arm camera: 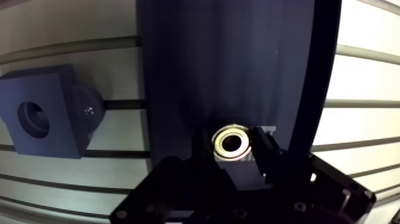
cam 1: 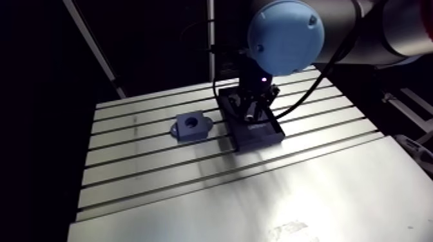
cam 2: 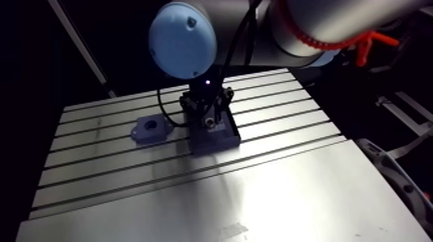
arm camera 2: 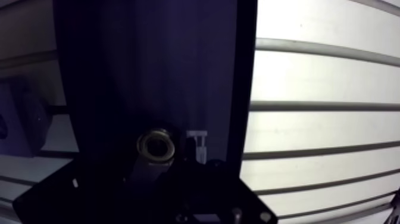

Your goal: Pick up the bearing and press it into the housing until flush.

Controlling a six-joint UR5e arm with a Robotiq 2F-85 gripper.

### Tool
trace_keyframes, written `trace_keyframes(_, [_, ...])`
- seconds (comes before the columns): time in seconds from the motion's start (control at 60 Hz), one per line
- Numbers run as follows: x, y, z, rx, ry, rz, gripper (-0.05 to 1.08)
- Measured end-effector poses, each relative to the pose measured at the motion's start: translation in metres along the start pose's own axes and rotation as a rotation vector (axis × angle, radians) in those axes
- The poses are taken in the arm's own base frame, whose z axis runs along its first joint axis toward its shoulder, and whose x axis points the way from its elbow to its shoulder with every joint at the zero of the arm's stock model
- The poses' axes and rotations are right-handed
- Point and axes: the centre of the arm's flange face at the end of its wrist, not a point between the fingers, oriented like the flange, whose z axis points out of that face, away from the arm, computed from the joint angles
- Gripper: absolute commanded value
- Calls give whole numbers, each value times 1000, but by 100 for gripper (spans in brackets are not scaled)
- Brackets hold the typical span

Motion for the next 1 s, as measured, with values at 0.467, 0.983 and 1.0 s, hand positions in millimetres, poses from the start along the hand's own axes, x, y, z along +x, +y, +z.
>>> trace_keyframes(0.467, [1, 1, -10, -2, 10, 1, 62])
trace_keyframes(0.983, [-1, -3, -46, -6, 31, -5, 66])
trace_keyframes(1.0, [-2, -3, -47, -6, 32, -6, 66])
